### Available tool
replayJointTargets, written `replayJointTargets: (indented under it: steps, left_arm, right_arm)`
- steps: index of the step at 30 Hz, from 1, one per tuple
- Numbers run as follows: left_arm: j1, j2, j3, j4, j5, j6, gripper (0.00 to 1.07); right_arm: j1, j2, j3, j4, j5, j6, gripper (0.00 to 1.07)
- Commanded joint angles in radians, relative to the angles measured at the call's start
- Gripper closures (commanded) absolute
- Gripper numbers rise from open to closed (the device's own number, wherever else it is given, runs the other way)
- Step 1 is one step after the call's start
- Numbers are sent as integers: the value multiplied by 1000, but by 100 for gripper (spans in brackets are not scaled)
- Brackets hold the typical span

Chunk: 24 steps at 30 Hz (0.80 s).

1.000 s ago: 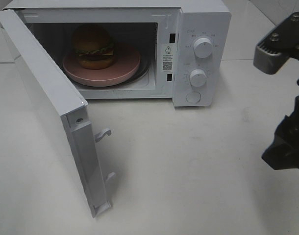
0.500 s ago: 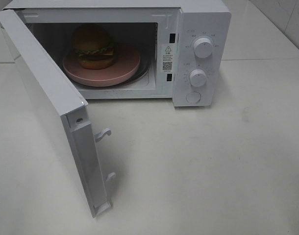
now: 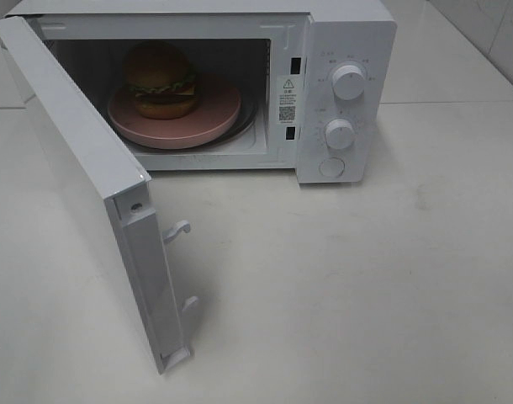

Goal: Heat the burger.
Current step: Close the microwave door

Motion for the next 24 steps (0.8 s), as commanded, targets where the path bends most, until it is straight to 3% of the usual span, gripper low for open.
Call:
replayJointTargets:
  steps: [1, 14, 24]
  left_arm:
    - [6, -25, 3, -6, -8, -2, 9]
    - [6, -25, 3, -6, -8, -2, 9]
    - [6, -25, 3, -6, -8, -2, 9]
  right_arm:
    - [-88, -56, 32, 5, -37, 11, 32]
    - [-314, -276, 70, 31, -97, -8, 32]
    - [-398, -453, 70, 31, -97, -8, 32]
